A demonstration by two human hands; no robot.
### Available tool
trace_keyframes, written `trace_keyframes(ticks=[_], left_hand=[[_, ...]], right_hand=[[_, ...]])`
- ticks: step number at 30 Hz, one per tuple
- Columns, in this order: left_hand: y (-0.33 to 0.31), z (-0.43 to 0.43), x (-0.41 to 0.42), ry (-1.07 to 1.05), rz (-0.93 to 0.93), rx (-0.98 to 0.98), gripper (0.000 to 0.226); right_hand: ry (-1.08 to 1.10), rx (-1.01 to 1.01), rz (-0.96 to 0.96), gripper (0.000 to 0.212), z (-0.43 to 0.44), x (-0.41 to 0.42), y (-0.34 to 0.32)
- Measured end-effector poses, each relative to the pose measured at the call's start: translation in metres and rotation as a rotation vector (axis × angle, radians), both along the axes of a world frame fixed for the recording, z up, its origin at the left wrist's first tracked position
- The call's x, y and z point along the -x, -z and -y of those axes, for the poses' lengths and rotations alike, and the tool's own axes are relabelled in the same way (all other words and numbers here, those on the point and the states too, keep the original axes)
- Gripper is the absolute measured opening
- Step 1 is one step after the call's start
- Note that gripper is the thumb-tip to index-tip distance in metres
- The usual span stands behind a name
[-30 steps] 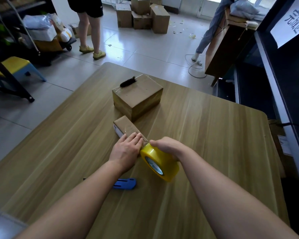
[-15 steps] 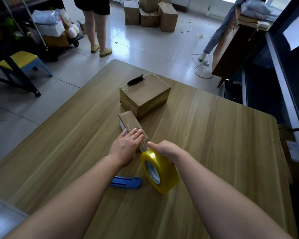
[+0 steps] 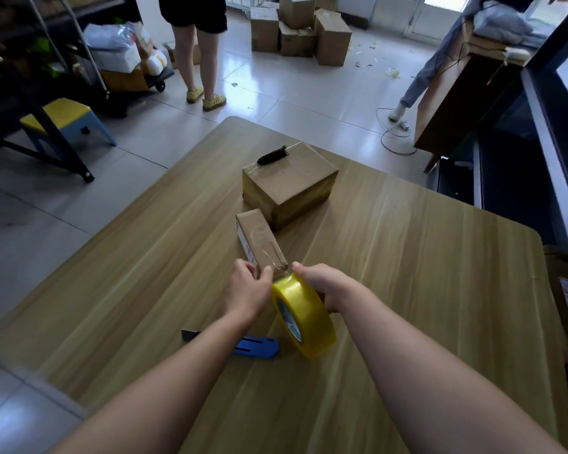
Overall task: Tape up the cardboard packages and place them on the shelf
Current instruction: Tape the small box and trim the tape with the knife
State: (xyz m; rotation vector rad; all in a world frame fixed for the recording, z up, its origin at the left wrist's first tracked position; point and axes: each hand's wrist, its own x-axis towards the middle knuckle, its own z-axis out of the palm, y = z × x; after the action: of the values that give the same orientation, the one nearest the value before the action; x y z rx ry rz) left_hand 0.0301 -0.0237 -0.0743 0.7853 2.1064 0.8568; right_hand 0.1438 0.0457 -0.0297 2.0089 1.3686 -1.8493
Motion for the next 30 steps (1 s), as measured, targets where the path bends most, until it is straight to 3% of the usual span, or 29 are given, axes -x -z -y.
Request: trace_keyframes(ticks=[4,8,11,15,20,24,30], left_hand=[[-0.002,-0.003,-0.003,-0.023,0.431,0.223,0.076],[-0.013,-0.004,0.005,0.031,0.780,0.356,0.075],[-0.015,-0.009,0.007,-0.031,0.895,0.354,0.068],[-0.023,-0.010,0.009,-0.056,0.879,0.346,0.063],[-0.030,-0.007,0.025,-0.014,0.670,0.373,0.062],[-0.041,-0.001,0.045,-0.059,0.584,0.326,0.042],[-0.041,0.009,0.080,-0.047,0.418,0.326,0.042]], right_hand=[[0.012,-0.014,0.025,0.066,0.001,0.005,0.000],[0.035,-0.002,0.004,0.065,0.001,0.006,0.006],[0.046,-0.001,-0.005,0.064,0.002,0.008,0.011],[-0.038,-0.061,0.020,0.058,0.005,0.002,0.001],[-0.078,-0.106,0.008,0.048,0.006,-0.004,0.002],[-0.105,-0.130,0.007,0.026,0.015,0.001,0.015],[-0.454,-0.140,0.000,0.022,0.039,0.018,0.029]])
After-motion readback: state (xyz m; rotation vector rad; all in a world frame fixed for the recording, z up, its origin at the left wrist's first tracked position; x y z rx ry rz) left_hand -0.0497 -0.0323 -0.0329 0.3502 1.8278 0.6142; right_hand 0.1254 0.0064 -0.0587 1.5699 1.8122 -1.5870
